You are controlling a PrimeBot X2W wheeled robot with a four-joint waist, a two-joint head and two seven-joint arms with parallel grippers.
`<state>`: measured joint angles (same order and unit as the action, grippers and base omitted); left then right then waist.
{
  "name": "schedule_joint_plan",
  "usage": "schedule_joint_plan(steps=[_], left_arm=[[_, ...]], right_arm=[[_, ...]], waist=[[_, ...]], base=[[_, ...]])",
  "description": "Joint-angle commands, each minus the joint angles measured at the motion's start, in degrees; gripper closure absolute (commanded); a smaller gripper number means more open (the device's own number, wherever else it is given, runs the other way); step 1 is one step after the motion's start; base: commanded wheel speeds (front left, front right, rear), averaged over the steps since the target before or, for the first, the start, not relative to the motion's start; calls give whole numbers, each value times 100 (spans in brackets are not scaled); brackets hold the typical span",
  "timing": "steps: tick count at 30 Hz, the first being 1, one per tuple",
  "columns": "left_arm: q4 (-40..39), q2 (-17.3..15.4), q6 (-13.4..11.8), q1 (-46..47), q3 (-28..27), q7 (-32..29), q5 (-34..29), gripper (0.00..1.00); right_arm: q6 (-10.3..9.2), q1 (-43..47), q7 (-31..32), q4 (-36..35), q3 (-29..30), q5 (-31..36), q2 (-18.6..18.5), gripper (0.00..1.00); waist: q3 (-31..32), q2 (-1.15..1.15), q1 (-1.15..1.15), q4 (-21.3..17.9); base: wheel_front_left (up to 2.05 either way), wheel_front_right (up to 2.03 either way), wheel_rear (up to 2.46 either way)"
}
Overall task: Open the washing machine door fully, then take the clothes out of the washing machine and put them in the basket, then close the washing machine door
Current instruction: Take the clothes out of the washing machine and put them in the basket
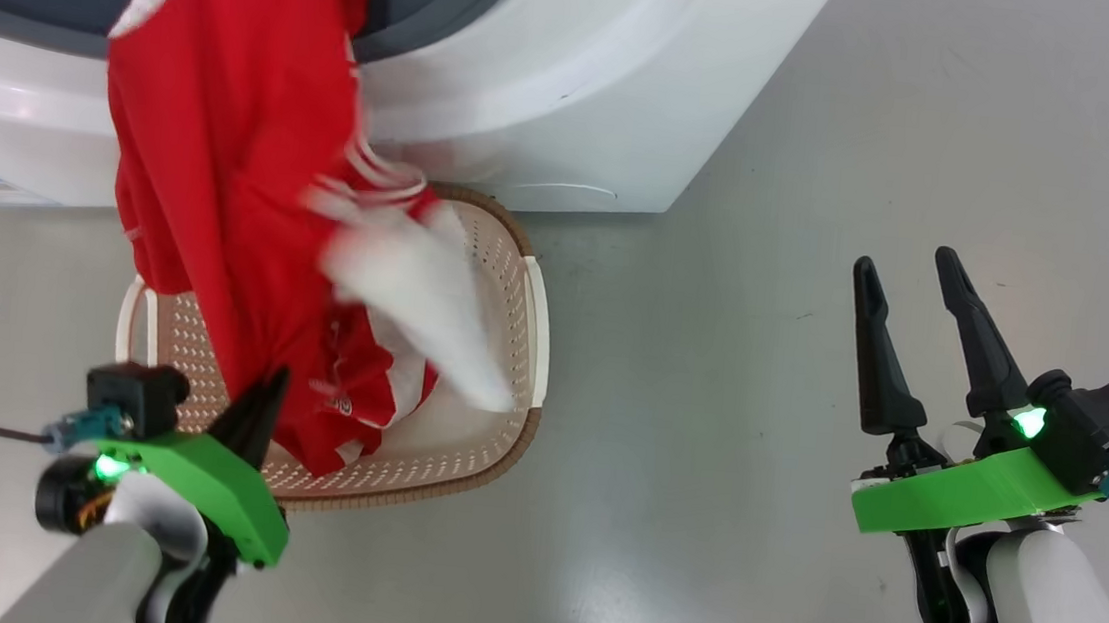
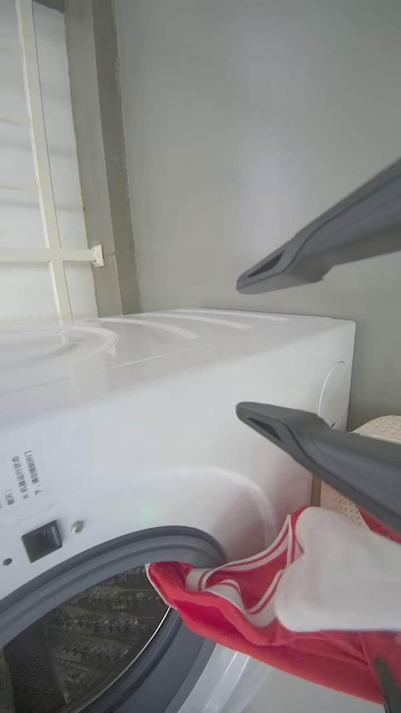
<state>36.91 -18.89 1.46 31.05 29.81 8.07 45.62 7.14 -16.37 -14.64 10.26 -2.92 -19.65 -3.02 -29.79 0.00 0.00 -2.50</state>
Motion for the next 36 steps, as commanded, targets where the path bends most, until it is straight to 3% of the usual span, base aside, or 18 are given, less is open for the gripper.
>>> schedule_joint_plan(steps=[1, 18, 28, 36], left_arm=[[46, -121, -12, -151, -118, -51, 88, 100], [1862, 469, 473, 172, 199, -374, 341, 100], [2687, 725, 595, 806, 365, 63, 385, 100], [2653, 689, 602, 986, 721, 554, 445, 100]], right_arm=[[35, 83, -36, -114, -153, 28, 14, 0], [35, 19, -36, -132, -177, 39, 14, 0], [35, -82, -36, -103, -242, 27, 14, 0], [35, -110, -36, -154, -284, 3, 14, 0]], waist=[[-12, 0, 0, -15], [-122, 0, 0, -87], [-216, 0, 0, -132], [-371, 0, 0, -225]], base=[[0, 0, 0], [0, 0, 0], [0, 0, 0], [0, 0, 0]])
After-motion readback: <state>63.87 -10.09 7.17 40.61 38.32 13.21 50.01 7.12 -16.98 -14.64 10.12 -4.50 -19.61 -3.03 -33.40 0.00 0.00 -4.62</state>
